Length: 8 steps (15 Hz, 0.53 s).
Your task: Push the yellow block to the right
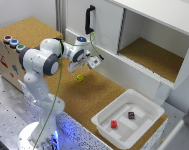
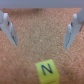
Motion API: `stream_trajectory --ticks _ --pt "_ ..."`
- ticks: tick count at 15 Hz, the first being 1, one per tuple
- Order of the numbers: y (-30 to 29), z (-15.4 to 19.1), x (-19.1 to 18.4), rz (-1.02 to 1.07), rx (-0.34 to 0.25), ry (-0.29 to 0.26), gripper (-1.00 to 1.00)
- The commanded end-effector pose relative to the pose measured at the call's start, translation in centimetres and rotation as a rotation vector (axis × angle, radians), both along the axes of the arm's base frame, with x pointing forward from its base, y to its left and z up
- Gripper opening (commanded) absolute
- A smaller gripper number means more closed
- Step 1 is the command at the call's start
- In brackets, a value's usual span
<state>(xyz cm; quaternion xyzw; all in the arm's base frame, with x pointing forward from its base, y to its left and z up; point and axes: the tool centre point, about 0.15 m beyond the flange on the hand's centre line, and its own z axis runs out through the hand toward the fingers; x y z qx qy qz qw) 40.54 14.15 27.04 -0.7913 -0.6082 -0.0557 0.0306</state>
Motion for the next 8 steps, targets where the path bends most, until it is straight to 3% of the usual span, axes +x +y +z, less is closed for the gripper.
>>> stream_trajectory --ticks 1,3,5,8 --pt "2.3 5.4 -3.7 -0.375 -0.064 0.082 1.00" --pt "3.6 7.1 -4.6 -0.620 -0.064 0.104 1.00" --pt "4.8 7.8 -4.8 -0.771 -0.056 0.088 1.00" --pt "5.6 8.3 -5.3 -1.020 0.005 0.047 1.00"
